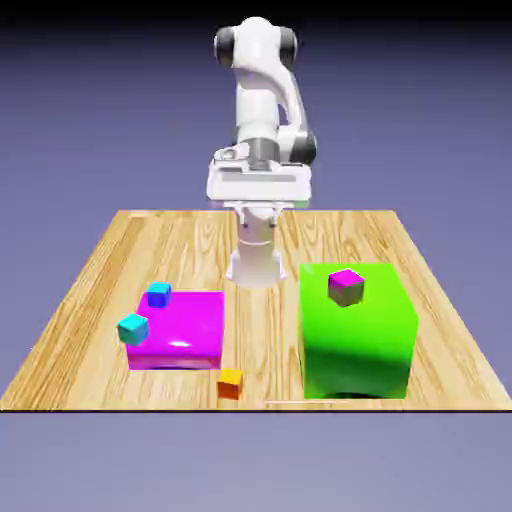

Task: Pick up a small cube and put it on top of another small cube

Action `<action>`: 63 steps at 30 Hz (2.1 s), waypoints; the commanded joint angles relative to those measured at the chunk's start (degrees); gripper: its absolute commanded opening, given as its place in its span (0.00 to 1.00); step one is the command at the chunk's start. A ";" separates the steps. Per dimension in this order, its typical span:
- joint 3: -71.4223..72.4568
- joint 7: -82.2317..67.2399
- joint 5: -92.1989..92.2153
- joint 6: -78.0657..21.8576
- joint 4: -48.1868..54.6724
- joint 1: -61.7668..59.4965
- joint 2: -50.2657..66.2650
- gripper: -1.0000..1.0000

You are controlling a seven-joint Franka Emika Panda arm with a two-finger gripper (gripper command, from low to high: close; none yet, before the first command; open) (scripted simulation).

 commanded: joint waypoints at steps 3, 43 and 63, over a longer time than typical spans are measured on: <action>0.12 -6.62 -3.16 -3.17 3.25 -0.60 6.23 0.50; 0.66 -51.44 -21.56 -32.96 27.31 3.06 39.41 0.00; -7.26 -61.16 -14.50 -54.25 30.07 33.79 23.56 0.00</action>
